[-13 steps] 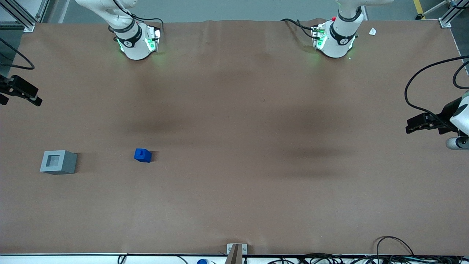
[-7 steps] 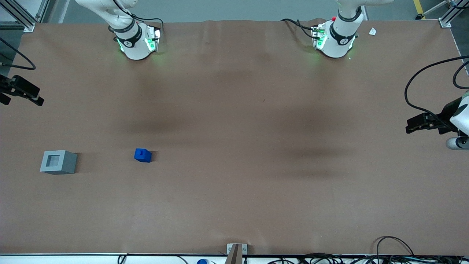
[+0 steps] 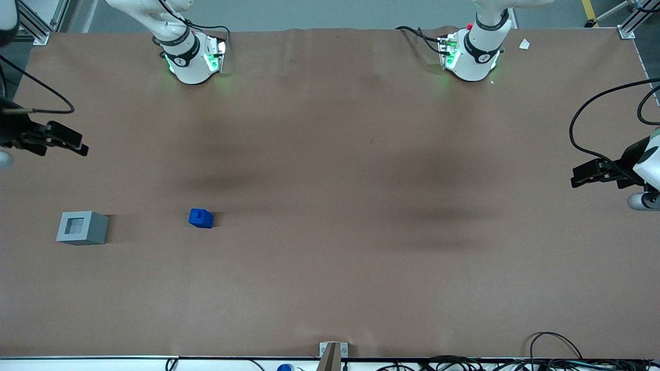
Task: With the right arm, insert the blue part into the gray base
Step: 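Move the open right gripper over the blue cube, then lower the right gripper around the blue cube and close it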
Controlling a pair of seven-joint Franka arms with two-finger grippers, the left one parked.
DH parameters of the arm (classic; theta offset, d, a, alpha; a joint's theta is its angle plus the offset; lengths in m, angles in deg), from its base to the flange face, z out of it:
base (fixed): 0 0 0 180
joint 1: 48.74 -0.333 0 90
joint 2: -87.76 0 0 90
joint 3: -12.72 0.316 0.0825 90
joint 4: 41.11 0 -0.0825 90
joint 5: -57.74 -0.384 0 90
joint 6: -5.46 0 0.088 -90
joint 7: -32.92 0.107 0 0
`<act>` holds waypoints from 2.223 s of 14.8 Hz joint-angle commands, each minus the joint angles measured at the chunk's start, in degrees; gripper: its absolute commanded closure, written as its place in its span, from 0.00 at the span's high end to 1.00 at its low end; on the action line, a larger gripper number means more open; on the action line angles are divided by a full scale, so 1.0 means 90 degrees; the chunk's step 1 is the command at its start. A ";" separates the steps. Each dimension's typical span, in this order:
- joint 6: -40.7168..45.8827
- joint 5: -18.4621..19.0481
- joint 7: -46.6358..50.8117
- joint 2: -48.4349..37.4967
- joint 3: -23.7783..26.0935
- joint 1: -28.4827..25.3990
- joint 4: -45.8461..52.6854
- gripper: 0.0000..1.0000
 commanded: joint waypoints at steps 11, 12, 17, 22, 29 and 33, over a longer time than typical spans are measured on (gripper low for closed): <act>-0.1854 -0.0019 0.1949 0.1260 -0.0001 -0.1137 -0.0447 1.00; -0.2009 0.0000 0.2008 0.1416 -0.0001 -0.1206 -0.0476 1.00; -0.3629 0.0117 0.1999 0.1670 0.0009 -0.1372 -0.1618 1.00; -0.4461 0.0585 0.1999 0.2168 0.0009 -0.1548 -0.1931 1.00; -0.5302 0.0616 0.2019 0.2530 0.0009 -0.1471 -0.2303 1.00; -0.5487 0.0577 0.2077 0.2668 0.0009 -0.1441 -0.2322 0.99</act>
